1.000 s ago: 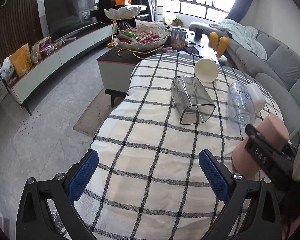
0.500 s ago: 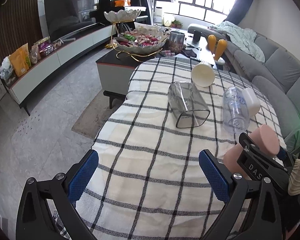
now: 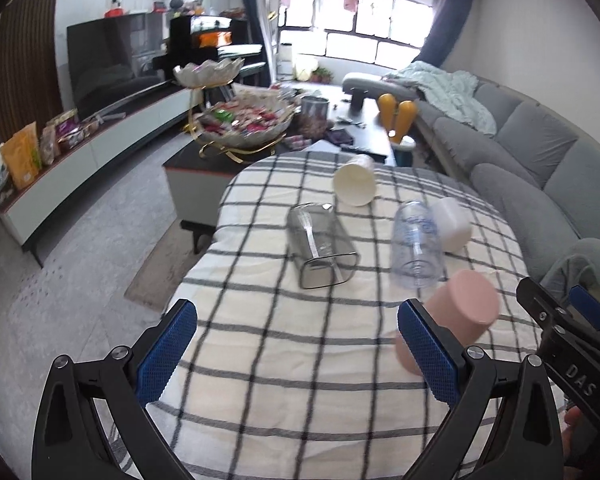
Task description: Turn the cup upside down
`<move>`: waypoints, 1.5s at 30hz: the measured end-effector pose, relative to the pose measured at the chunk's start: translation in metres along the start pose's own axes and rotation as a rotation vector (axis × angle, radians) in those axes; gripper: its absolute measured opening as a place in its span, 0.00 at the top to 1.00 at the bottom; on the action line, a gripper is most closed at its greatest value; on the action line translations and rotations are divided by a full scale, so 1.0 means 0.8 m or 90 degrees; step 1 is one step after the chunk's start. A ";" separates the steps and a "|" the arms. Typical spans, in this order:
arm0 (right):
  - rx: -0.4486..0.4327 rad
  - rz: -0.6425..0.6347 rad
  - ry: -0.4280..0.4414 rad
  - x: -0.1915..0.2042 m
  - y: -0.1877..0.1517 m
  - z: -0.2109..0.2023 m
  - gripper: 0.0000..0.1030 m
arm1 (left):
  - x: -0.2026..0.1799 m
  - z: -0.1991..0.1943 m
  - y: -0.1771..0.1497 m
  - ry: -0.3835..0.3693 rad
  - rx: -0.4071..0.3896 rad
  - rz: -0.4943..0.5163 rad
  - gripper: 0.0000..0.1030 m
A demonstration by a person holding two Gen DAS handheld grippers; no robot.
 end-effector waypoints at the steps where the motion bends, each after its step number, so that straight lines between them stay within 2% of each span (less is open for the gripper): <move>1: -0.002 0.000 -0.002 -0.002 0.001 -0.005 0.13 | -0.004 -0.004 0.002 -0.003 -0.009 0.004 0.00; 15: -0.038 0.017 -0.018 -0.030 0.006 -0.053 0.12 | -0.038 -0.061 0.021 -0.020 -0.110 0.047 0.00; 18: -0.053 0.019 -0.026 -0.035 0.010 -0.066 0.08 | -0.043 -0.072 0.023 -0.020 -0.125 0.057 0.00; 32: -0.090 0.007 -0.027 -0.030 0.021 -0.095 0.05 | -0.042 -0.109 0.037 -0.017 -0.176 0.057 0.00; 45: -0.095 0.004 -0.024 -0.026 0.022 -0.101 0.05 | -0.039 -0.114 0.039 -0.016 -0.180 0.053 0.00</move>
Point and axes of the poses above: each gripper's, at about its wrist camera, not at the fingertips, and z roughly the way its jaws point, x to its left, y to its top, the point moved 7 cm from there along z, roughly the way its jaws point, and after that the axes turned 15 degrees about y, right-handed, at the moved point
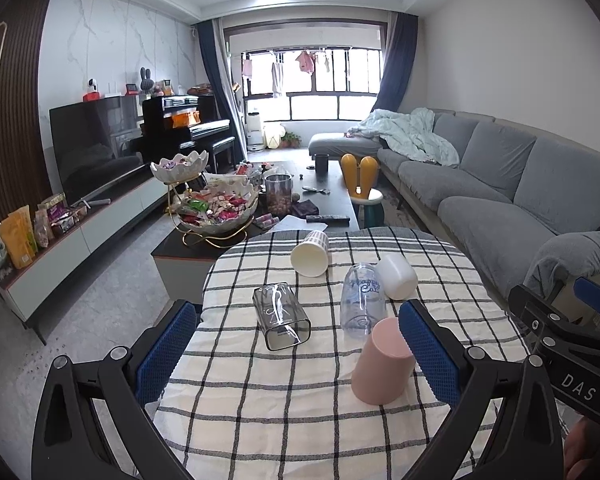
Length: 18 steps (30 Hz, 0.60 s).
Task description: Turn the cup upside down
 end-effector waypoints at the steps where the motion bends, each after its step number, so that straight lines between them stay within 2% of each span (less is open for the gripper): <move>1: 0.000 0.000 0.000 0.000 0.000 -0.001 0.05 | 0.000 0.000 0.000 0.001 0.000 -0.001 0.00; 18: 0.000 0.000 0.001 0.002 0.000 0.000 0.05 | 0.004 -0.002 -0.002 -0.002 0.012 -0.012 0.00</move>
Point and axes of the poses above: each gripper's, at about its wrist camera, not at the fingertips, and z roughly the way its jaws point, x to its left, y to its top, the point moved 7 cm from there along z, roughly the way its jaws point, and after that the axes turned 15 degrees about y, right-handed, at the moved point
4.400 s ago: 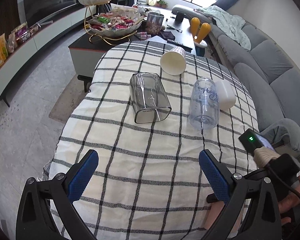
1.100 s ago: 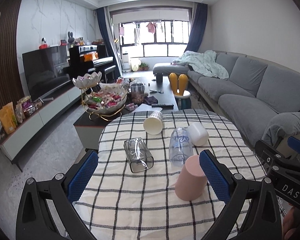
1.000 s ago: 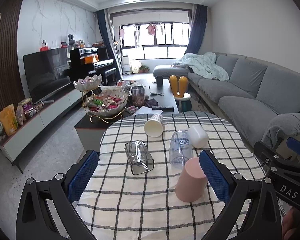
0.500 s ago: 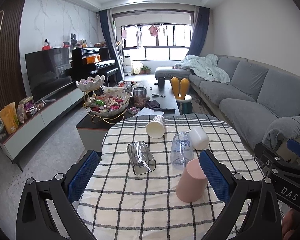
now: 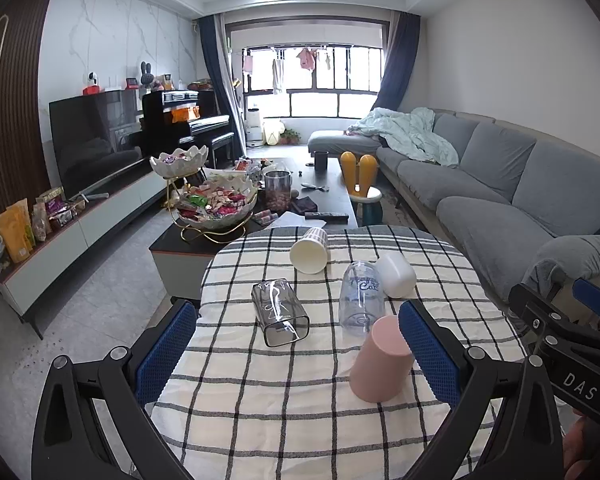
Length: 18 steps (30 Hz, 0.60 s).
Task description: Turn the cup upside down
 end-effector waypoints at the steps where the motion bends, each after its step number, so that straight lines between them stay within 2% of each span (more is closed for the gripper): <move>1: 0.001 0.000 0.001 0.003 0.001 -0.001 0.05 | 0.000 0.000 0.000 0.000 0.000 0.000 0.00; 18: 0.002 0.000 0.008 0.014 0.006 -0.002 0.05 | 0.001 0.000 -0.002 -0.001 0.004 0.001 0.00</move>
Point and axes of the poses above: each gripper's, at about its wrist camera, not at the fingertips, and z roughly the way its jaws point, x to its left, y to its top, the point moved 7 cm from there along z, roughly the way its jaws point, and after that the axes turned 15 degrees about y, right-handed, at the moved point
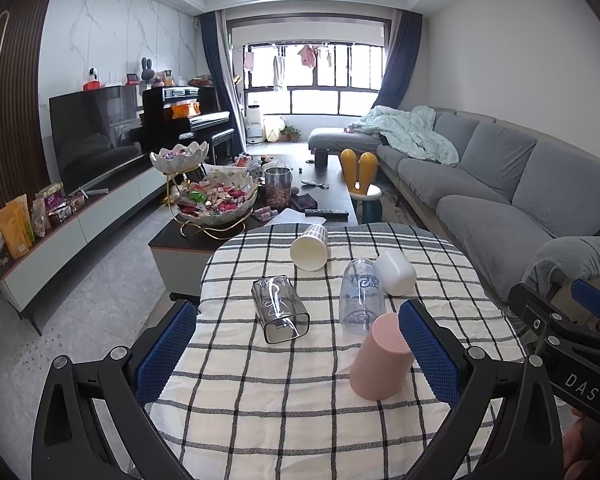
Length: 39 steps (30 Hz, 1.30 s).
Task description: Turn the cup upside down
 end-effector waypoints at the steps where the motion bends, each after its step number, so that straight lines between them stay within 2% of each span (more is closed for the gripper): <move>1: 0.000 0.000 0.000 0.001 0.001 0.000 0.05 | -0.001 -0.001 0.000 0.000 0.000 0.000 0.00; 39: 0.001 0.002 0.000 -0.001 -0.001 0.000 0.05 | -0.011 -0.005 -0.003 -0.019 0.015 -0.008 0.00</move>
Point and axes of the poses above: each gripper's, at about its wrist camera, not at the fingertips, and z roughly the way its jaws point, x to its left, y to its top, the point moved 7 cm from there along z, roughly the way its jaws point, and after that the axes turned 15 degrees about y, right-handed, at the moved point
